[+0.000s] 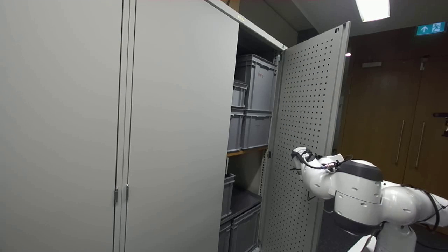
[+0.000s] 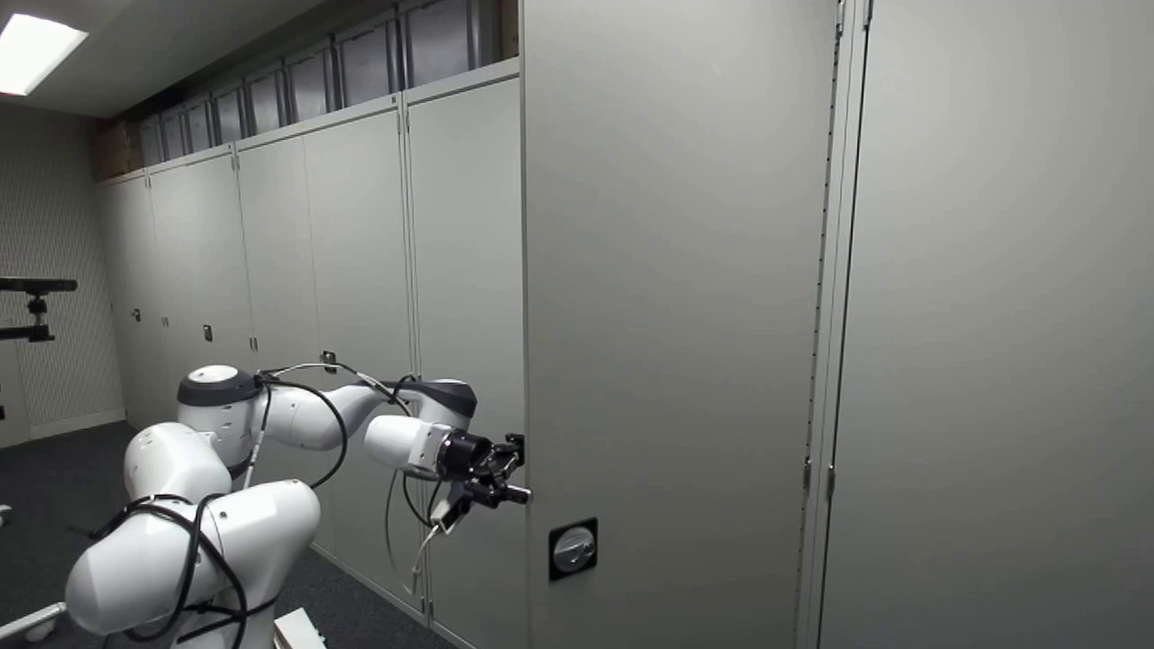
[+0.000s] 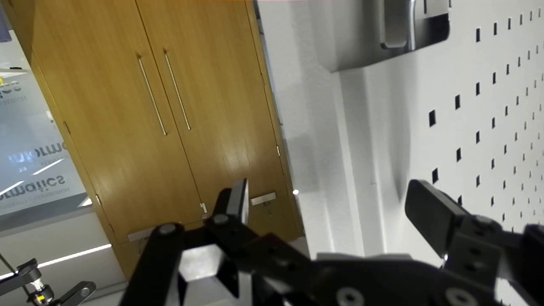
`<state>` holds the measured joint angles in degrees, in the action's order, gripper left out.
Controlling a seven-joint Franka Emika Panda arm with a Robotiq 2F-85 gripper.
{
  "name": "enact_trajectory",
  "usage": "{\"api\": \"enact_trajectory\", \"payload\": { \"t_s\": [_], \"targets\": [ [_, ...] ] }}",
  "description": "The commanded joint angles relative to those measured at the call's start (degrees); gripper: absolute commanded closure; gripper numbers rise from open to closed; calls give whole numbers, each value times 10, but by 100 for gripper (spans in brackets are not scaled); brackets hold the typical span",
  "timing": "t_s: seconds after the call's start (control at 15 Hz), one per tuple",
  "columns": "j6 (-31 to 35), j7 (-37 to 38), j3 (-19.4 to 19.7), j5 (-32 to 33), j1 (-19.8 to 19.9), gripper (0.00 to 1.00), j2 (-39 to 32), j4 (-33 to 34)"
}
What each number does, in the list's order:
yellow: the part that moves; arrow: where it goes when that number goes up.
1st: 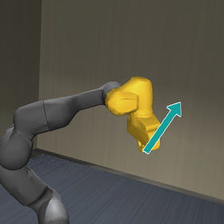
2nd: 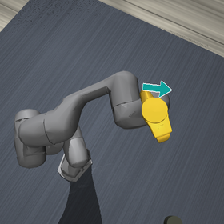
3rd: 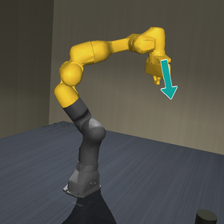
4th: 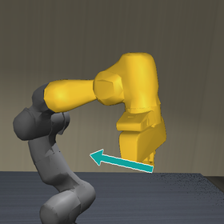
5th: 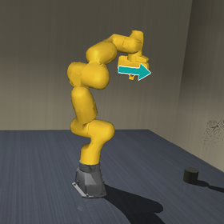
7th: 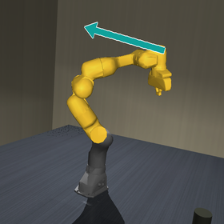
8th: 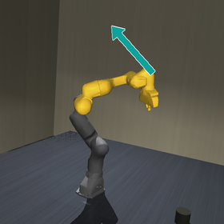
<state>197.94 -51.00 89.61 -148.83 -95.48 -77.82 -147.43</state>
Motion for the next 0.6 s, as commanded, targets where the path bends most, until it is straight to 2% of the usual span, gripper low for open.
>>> {"api": "enact_trajectory", "payload": {
  "t_s": [0.0, 0.53],
  "targets": [
    [0, -8, 19, 0, -32, 0, 21, -3],
    [0, -9, 17, 0, -72, 0, 21, 20]
  ]
}}
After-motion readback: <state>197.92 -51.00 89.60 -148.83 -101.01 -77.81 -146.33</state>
